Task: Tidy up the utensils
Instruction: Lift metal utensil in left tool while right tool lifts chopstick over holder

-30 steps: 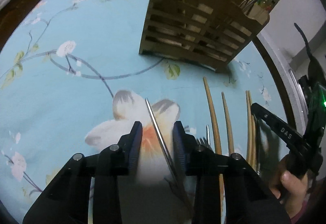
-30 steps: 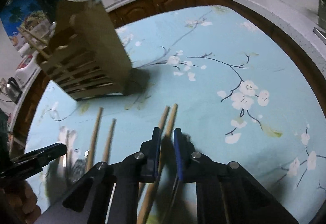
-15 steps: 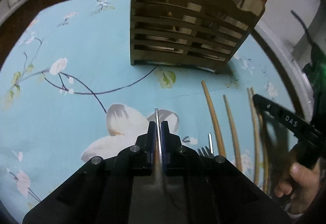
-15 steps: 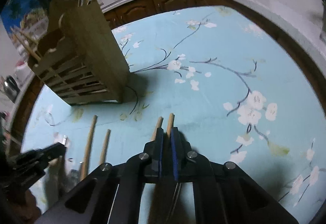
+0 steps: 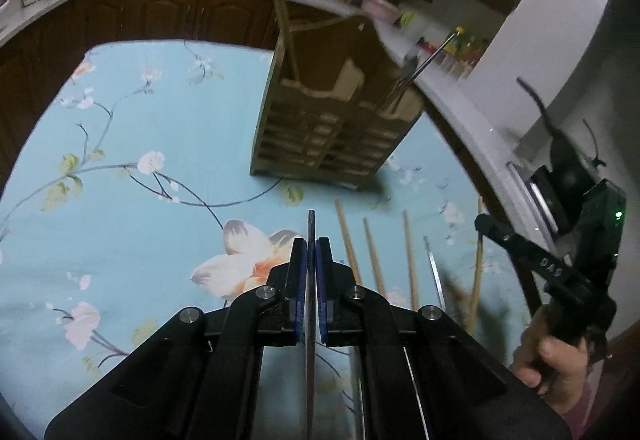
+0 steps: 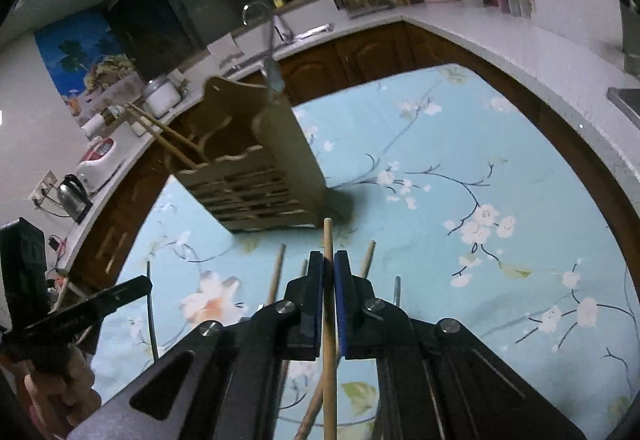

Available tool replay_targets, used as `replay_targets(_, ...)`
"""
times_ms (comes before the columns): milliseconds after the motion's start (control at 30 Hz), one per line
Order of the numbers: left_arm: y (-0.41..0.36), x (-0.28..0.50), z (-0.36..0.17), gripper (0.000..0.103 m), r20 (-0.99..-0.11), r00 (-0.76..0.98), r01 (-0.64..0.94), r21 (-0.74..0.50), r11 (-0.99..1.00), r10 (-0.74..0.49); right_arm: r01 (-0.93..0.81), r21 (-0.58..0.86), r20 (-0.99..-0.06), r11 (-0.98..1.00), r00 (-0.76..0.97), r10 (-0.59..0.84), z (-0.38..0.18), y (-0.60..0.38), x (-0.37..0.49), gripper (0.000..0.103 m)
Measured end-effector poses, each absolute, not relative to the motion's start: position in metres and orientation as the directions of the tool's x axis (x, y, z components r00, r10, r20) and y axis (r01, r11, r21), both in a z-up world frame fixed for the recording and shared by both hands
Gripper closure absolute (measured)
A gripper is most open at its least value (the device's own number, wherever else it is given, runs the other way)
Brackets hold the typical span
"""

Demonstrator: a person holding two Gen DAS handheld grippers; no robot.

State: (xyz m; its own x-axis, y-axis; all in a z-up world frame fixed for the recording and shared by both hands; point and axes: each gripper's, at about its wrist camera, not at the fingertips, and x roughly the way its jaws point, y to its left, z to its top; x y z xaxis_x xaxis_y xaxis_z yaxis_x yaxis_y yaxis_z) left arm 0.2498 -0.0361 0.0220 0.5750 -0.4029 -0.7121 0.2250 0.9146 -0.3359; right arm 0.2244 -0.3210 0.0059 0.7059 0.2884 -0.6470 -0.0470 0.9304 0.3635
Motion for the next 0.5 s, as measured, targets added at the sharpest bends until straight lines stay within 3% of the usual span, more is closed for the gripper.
replay_targets(500, -0.016, 0.191, 0.08, 0.099, -0.607, 0.655, 0.281, -0.358, 0.89, -0.451, -0.121, 0.355, -0.521, 0.927, 0.798, 0.303, 0.07, -0.322, 0.174, 0.098)
